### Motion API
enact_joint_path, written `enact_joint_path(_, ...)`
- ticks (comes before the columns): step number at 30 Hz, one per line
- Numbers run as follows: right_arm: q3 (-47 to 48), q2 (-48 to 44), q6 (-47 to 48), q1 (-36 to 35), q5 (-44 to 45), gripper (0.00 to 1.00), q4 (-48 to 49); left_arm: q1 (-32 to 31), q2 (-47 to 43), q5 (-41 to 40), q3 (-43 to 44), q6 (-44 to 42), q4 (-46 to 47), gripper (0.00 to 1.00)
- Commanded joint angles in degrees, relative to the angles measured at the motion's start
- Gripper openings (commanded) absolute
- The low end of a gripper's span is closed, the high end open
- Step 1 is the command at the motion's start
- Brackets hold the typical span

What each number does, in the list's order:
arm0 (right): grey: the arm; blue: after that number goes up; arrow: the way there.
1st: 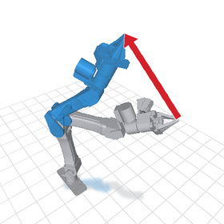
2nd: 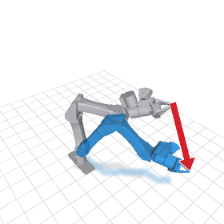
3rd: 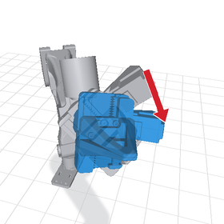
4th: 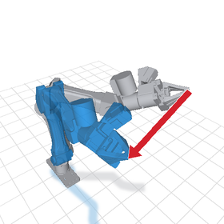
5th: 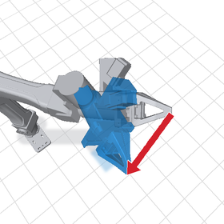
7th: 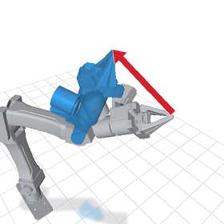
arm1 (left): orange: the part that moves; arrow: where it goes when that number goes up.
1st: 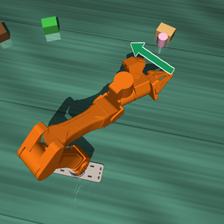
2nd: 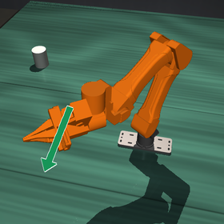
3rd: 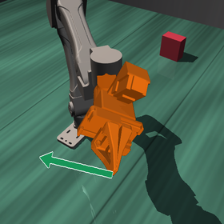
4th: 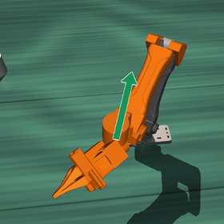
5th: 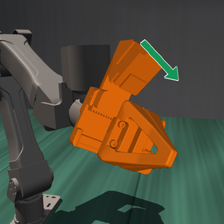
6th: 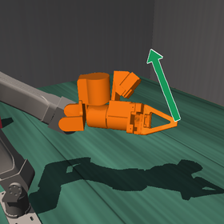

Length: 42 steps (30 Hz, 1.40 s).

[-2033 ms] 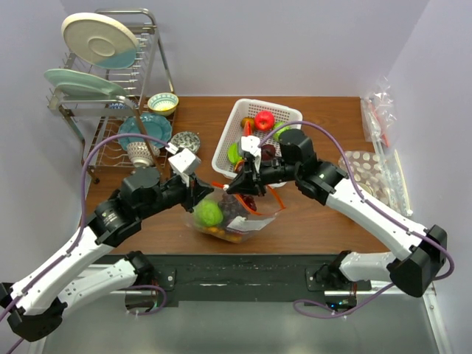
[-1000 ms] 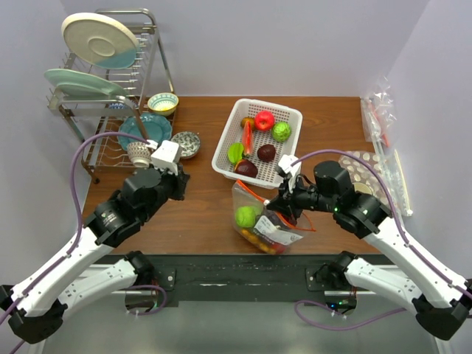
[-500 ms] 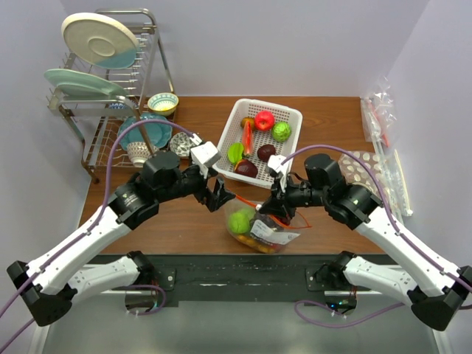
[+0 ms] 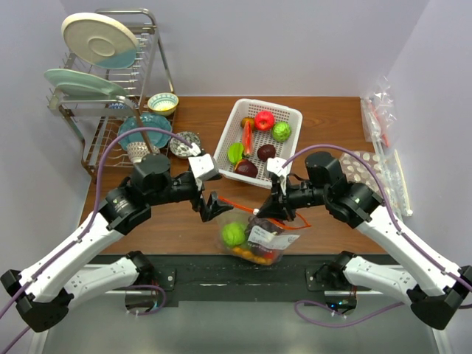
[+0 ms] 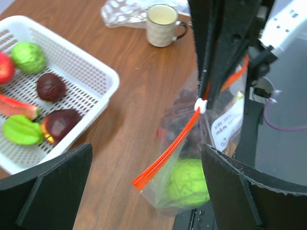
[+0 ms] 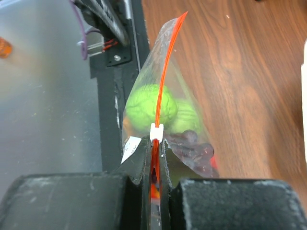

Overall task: Place the food in the zip-top bag and seal the zipper
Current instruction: Zip the zipper food storage bag at the center of the board.

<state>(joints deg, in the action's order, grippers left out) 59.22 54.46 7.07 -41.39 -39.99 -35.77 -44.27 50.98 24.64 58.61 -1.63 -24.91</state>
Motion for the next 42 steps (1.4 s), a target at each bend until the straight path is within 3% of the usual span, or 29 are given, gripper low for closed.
enact_joint_path(1, 4.6, 0.3, 2.1, 0.1, -6.0, 0.00, 2.3, 0.1, 2.4, 8.5, 2.6, -5.8, -0.2, 1.00)
enact_joint_path(7, 5.6, 0.6, 3.0, 0.1, -6.9, 0.00, 1.7, 0.1, 7.9, 18.4, 4.7, -8.3, -2.6, 0.99)
enact_joint_path(13, 5.6, 0.9, 3.5, 0.0, -5.5, 0.00, 1.5, 0.1, 10.1, 22.1, 3.6, -7.5, -2.7, 0.81)
enact_joint_path(16, 5.5, 1.0, 3.3, 0.1, -4.3, 0.00, 1.7, 0.0, 10.3, 23.4, 2.7, -6.5, -1.9, 0.65)
enact_joint_path(19, 5.5, 1.4, 3.3, 0.0, -4.4, 0.00, 2.0, 0.1, 9.7, 22.2, 1.6, -5.2, -0.4, 0.34)
enact_joint_path(20, 5.4, 1.5, 3.2, 0.0, -4.5, 0.00, 2.0, 0.0, 9.4, 21.8, 1.4, -4.5, 0.0, 0.13)
enact_joint_path(21, 5.3, 1.8, 3.0, 0.1, -4.4, 0.00, 2.2, 0.0, 9.1, 21.4, 1.1, -4.2, 0.4, 0.03)
enact_joint_path(22, 5.1, 1.7, 2.9, 0.1, -4.3, 0.00, 2.5, 0.1, 8.9, 20.5, 0.9, -4.0, 0.8, 0.00)
enact_joint_path(24, 4.9, 2.0, 2.2, 0.1, -4.0, 0.01, 3.1, 0.1, 8.3, 19.9, 0.1, -2.9, 2.1, 0.00)
enact_joint_path(28, 3.8, 1.8, 0.8, 0.1, -4.7, 0.20, 5.6, 0.1, 7.0, 20.1, -1.2, -1.8, 3.8, 0.00)
enact_joint_path(31, 3.0, 1.7, -0.5, 0.0, -5.9, 0.27, 8.1, 0.1, 6.9, 20.1, -1.1, -1.7, 3.7, 0.00)
enact_joint_path(42, 2.1, 3.9, -0.4, 0.1, -7.6, 0.32, 10.0, 0.1, 6.9, 20.5, -0.3, -2.2, 2.4, 0.00)
